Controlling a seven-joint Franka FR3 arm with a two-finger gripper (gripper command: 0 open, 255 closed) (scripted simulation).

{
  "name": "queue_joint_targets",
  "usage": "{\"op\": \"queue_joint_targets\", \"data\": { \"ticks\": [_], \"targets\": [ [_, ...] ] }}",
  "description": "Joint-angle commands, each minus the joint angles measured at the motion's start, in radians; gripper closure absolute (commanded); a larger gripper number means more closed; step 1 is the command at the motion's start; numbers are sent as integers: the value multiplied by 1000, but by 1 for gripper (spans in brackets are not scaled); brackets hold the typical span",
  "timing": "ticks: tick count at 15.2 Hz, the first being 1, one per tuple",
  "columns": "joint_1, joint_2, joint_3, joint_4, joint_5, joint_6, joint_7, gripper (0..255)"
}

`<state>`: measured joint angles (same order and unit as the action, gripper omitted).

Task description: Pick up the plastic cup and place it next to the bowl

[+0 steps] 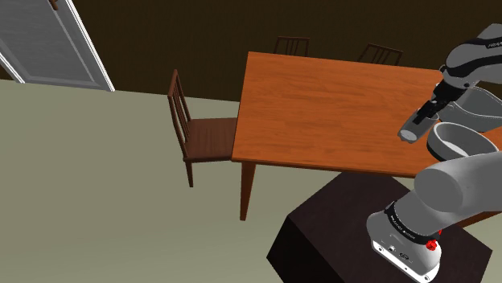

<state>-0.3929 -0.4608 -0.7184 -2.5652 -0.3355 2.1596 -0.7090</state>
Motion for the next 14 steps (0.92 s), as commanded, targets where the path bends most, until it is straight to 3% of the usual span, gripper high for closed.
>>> {"op": "queue_joint_targets", "data": {
  "ticks": [1,2,6,14],
  "targets": [
    [0,0,0,0,0,0,0,0],
    [0,0,0,0,0,0,0,0],
    [-10,-66,50,84,7,-147,9,0],
    [-10,-65,50,84,7,-147,9,0]
  ]
}}
